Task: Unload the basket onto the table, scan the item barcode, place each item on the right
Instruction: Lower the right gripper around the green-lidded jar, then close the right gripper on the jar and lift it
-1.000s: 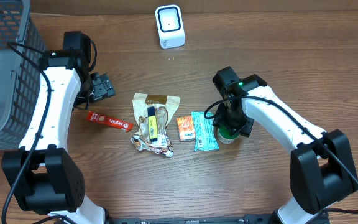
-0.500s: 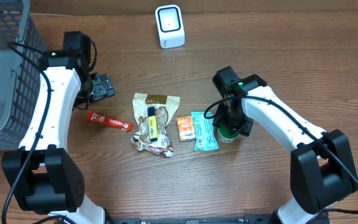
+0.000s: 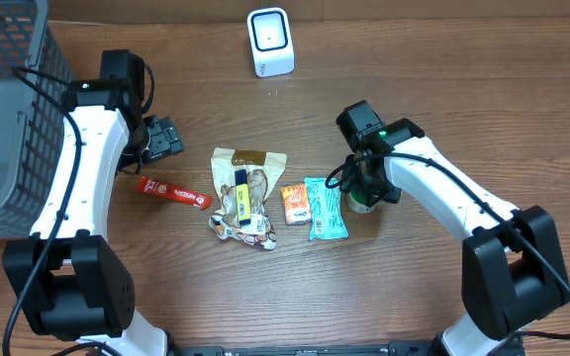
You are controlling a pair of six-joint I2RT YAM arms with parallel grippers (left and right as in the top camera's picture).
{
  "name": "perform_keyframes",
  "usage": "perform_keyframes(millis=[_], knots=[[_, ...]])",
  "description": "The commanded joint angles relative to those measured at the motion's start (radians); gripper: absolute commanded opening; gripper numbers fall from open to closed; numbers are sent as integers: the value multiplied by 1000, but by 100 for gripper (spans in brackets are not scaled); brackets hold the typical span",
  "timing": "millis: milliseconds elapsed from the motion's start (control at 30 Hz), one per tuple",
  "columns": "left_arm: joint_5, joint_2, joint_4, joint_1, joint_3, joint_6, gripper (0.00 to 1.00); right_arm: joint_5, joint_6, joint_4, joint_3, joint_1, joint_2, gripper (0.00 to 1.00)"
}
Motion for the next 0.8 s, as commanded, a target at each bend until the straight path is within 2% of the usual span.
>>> perform_keyframes(millis=[0,100,167,200,267,333,367,567,767], knots=[[-10,0,0,-1,16,-6,100,77,-70,36,-5,3,0,49],[-10,0,0,-1,16,-6,100,77,-123,79,-5,3,0,49],[-10,0,0,-1,16,-6,100,77,-157,103,-5,3,0,56],[-10,0,0,-1,16,-6,100,77,-167,111,-5,2,0,63],[-10,0,0,-1,16,-6,100,77,-166,121,-5,2,0,70],[-10,0,0,-1,16,-6,100,77,-166,123,-5,2,0,83],[-10,0,0,-1,16,-7,100,77,-166,123,-5,2,0,86],[-10,0,0,-1,16,-6,100,77,-166,135,-5,2,0,91],[-10,0,0,-2,16,-6,100,76,-166,124,-6,2,1,91]])
